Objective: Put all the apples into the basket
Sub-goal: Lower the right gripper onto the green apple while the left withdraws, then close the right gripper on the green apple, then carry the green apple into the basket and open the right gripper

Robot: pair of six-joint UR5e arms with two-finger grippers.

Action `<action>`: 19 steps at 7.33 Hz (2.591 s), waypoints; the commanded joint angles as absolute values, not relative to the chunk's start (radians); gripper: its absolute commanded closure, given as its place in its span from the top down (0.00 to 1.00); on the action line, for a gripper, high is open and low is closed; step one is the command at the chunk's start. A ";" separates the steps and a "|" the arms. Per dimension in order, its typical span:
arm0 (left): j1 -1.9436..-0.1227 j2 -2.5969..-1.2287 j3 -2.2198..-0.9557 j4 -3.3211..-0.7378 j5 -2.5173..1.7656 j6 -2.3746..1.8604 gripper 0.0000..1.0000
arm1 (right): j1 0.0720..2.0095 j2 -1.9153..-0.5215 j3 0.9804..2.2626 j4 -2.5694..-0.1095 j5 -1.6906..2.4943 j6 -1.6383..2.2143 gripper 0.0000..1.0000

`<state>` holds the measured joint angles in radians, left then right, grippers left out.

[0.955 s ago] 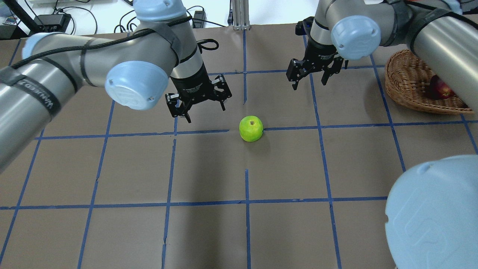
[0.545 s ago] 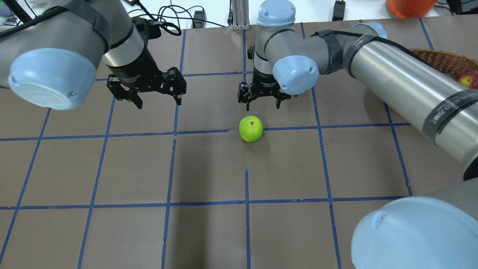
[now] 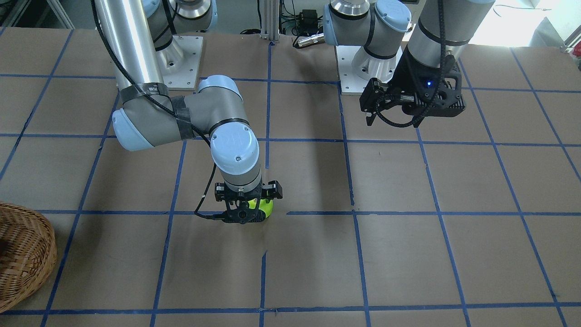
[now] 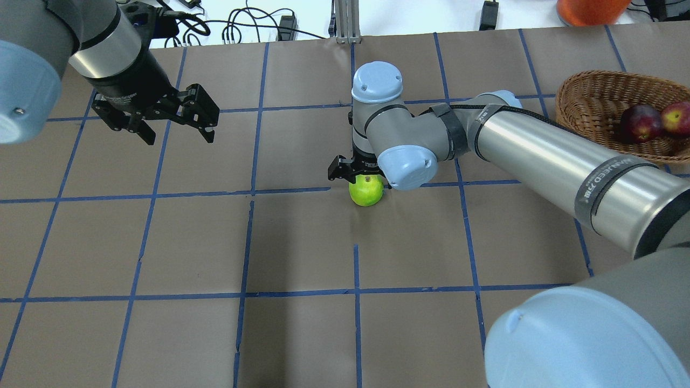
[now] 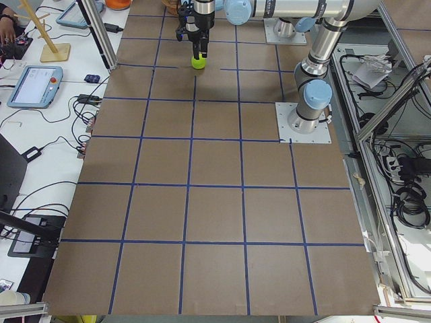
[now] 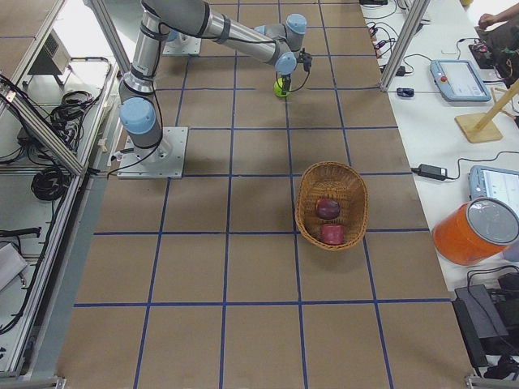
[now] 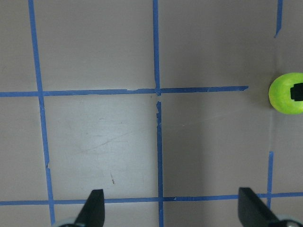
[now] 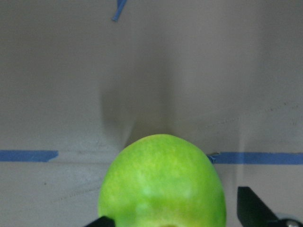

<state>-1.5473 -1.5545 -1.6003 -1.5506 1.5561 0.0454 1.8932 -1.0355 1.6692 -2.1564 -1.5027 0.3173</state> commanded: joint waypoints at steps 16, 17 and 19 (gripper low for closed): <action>-1.569 -1.542 -1.589 -1.620 1.572 -0.008 1.00 | 1.862 -1.071 1.662 -2.179 -1.437 0.330 0.30; -1.566 -1.542 -1.589 -1.618 1.572 -0.006 1.00 | 1.824 -1.093 1.625 -2.114 -1.437 0.319 0.29; -1.565 -1.543 -1.589 -1.618 1.571 -0.003 1.00 | 1.627 -1.129 1.481 -1.906 -1.451 0.077 0.29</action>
<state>-1.5663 -1.5418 -1.5892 -1.6186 1.5720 -0.0056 1.7518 -1.1090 1.5713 -2.0273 -1.4422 0.2260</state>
